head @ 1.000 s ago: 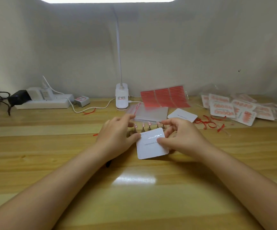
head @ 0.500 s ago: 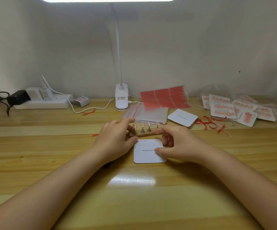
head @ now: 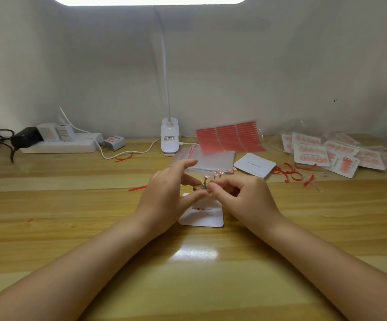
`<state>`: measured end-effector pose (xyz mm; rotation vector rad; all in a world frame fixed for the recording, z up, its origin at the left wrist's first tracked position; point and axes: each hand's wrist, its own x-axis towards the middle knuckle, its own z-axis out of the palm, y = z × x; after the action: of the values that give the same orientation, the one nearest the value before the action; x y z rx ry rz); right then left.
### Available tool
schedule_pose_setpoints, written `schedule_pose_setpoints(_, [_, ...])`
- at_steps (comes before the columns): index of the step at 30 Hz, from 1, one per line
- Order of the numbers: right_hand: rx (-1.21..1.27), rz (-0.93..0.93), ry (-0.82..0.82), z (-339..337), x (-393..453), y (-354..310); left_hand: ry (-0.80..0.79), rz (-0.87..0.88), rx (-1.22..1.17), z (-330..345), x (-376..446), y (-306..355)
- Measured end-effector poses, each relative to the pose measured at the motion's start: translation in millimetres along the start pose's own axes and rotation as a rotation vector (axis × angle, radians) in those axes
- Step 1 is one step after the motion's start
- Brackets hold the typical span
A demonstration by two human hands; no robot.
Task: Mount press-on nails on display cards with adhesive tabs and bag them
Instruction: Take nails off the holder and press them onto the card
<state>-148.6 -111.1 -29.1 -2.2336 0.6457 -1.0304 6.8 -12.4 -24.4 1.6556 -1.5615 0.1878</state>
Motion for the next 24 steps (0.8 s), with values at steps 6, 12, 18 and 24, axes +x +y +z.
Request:
schedule_pose_setpoints(6, [0.073, 0.008, -0.050, 5.9, -0.6, 2.1, 0.000, 0.079, 0.046, 0.6, -3.5, 4.8])
schedule_pose_setpoints(12, [0.047, -0.015, 0.000, 9.4, -0.8, 1.7, -0.034, 0.097, 0.072, 1.6, -3.5, 6.4])
schedule_pose_setpoints(18, [0.082, 0.042, 0.051, 7.9, 1.1, 2.6, -0.039, -0.155, 0.101, 2.5, 5.7, -11.1])
schedule_pose_setpoints(24, [0.098, 0.071, 0.086, 7.8, 0.4, -0.3, -0.139, -0.211, 0.141, 5.5, 9.2, -17.6])
